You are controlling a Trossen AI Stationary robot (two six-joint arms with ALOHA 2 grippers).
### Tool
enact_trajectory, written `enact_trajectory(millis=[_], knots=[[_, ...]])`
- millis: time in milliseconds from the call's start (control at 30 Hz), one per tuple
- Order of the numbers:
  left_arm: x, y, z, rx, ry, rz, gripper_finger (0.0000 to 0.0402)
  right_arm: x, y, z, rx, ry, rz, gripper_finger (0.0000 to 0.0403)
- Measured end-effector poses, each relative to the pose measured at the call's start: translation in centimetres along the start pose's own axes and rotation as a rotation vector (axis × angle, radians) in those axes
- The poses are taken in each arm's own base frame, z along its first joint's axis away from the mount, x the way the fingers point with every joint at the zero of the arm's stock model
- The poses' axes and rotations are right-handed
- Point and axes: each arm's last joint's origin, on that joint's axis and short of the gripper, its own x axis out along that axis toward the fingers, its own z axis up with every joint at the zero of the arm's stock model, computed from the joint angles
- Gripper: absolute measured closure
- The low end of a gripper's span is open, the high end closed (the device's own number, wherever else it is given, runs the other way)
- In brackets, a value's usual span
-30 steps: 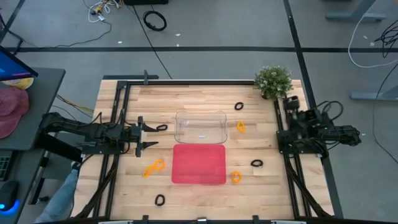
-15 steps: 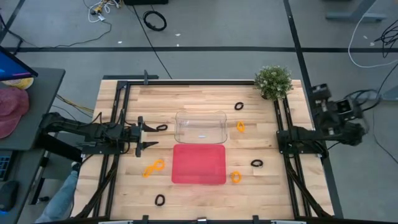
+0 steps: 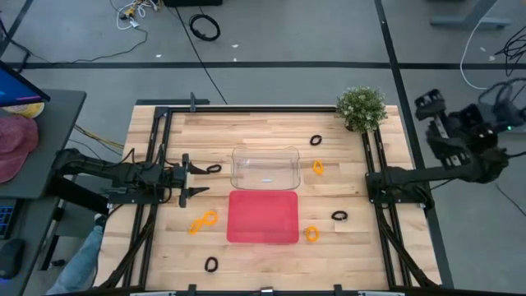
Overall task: Sort spring keychains
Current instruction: Put the orange spring keychain into the pink bin
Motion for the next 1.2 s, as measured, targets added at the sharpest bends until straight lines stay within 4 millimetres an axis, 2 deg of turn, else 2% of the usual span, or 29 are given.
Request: enact_trajectory(millis=[233, 500, 800, 1200], knots=[[0.0, 0.0, 0.0, 0.000, 0.000, 0.000, 0.0140, 4.8, -1.1, 1.0, 0.089, 0.305, -0.012, 0.0121], [0.0, 0.0, 0.0, 0.000, 0.000, 0.000, 0.0140, 8.2, -1.3, -0.1, 0.218, 0.548, 0.098, 0.0121], [0.0, 0.0, 0.0, 0.000, 0.000, 0.000, 0.0140, 10.6, 0.2, -4.2, 0.307, 0.834, 0.121, 0.0121], [0.0, 0.0, 0.0, 0.000, 0.000, 0.000, 0.0140, 13.6, 4.8, -10.7, 0.291, 1.237, 0.109, 0.0121]])
